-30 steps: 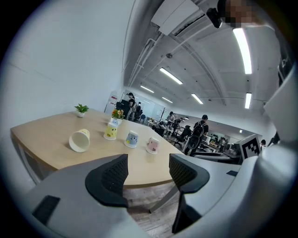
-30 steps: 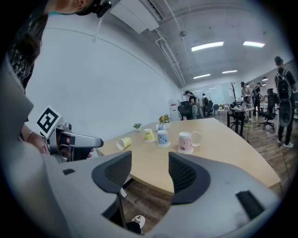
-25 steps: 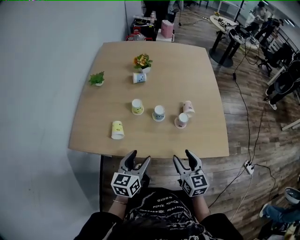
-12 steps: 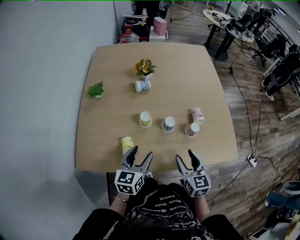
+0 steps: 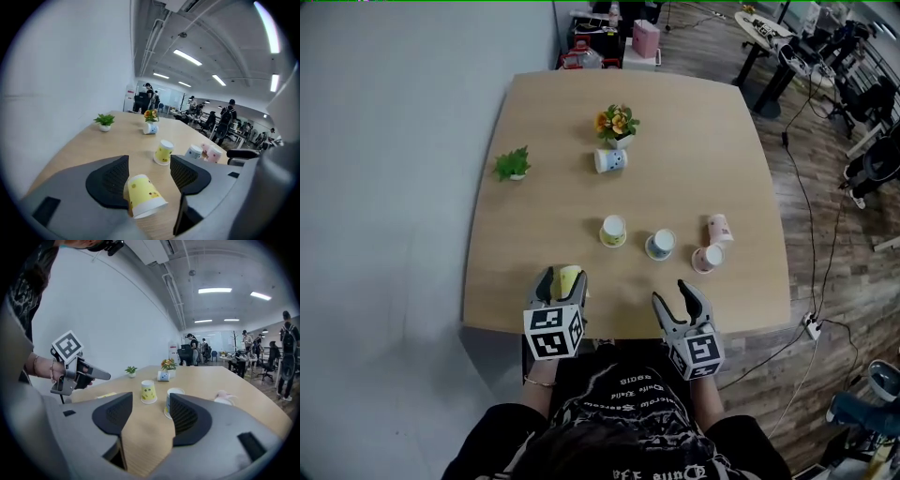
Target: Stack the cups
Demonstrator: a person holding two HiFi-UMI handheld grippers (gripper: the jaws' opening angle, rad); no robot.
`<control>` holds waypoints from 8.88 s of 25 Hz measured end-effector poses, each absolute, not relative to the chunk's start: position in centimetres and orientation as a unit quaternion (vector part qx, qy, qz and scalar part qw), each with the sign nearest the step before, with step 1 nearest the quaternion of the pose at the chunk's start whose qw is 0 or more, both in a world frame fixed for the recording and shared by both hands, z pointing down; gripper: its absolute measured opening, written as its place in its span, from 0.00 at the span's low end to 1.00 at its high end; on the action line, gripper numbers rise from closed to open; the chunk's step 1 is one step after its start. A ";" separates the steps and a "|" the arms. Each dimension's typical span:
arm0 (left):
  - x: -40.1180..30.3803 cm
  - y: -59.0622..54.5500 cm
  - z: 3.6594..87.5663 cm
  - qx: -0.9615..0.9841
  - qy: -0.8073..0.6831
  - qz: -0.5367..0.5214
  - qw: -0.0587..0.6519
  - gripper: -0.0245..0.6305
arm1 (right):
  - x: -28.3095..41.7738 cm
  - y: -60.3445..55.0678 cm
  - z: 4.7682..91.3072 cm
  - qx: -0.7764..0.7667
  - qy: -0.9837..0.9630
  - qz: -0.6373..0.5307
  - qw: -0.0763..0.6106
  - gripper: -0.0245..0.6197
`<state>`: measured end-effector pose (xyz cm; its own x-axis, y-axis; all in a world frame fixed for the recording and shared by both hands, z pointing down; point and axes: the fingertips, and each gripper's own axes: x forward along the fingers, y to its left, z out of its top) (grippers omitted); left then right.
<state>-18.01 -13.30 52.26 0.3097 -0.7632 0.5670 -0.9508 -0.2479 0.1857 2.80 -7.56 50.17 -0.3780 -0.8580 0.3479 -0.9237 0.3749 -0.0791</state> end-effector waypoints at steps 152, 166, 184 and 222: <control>-15.1 -9.8 53.3 0.761 -0.577 0.064 0.290 0.41 | 19.3 -27.4 48.9 0.455 -0.820 0.246 0.243 0.47; -14.7 -9.9 52.1 0.803 -0.525 0.058 0.277 0.41 | 9.9 -17.2 40.7 0.433 -0.881 0.083 0.171 0.47; -15.1 -8.6 52.6 0.811 -0.509 0.079 0.278 0.41 | 1.4 -11.1 50.1 0.408 -0.900 0.077 0.133 0.48; -16.3 -9.6 54.3 0.781 -0.540 0.087 0.301 0.41 | 0.3 -8.9 58.7 0.358 -0.903 0.096 0.214 0.47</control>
<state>-16.30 -9.63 54.33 0.4021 -0.7907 0.4617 -0.8959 -0.2358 0.3765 0.29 -8.87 58.73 -0.6510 -0.6064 0.4565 -0.6889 0.7245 -0.0200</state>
